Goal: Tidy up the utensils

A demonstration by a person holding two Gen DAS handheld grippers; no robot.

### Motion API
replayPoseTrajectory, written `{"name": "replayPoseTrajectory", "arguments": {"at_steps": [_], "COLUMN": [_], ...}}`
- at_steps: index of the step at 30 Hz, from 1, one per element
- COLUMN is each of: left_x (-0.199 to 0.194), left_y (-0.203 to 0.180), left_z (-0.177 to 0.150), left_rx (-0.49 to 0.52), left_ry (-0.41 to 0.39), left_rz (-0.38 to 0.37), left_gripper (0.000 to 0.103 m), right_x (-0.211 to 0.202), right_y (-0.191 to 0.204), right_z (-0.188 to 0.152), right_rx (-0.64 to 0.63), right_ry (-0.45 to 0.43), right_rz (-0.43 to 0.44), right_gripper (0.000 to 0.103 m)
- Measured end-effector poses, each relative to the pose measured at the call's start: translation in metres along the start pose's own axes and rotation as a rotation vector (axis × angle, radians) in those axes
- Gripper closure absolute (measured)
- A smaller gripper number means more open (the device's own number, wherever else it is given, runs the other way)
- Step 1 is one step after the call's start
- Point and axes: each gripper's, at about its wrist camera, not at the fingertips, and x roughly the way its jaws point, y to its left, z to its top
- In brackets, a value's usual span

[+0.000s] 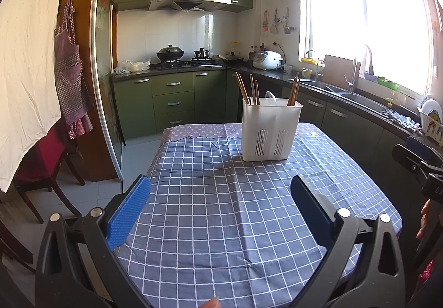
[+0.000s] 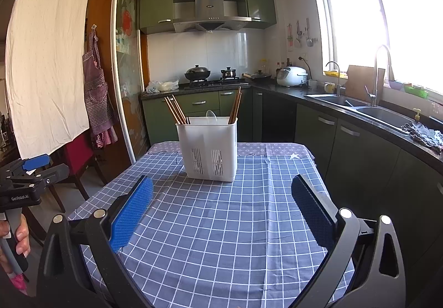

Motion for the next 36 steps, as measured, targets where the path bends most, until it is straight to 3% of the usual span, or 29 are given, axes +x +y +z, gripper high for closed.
{"name": "replayPoseTrajectory", "arguments": {"at_steps": [29,36], "left_x": [0.010,0.006], "left_y": [-0.006,-0.002], "left_z": [-0.002,-0.002], "left_rx": [0.020,0.013], "left_ry": [0.048,0.000], "left_rz": [0.002,0.001], "left_gripper": [0.006,0.006], "right_x": [0.010,0.011], "right_y": [0.002,0.002], "right_z": [-0.005,-0.006], "right_rx": [-0.014,-0.015], "right_ry": [0.021,0.024], "right_rz": [0.007,0.009], "right_gripper": [0.004,0.004]}}
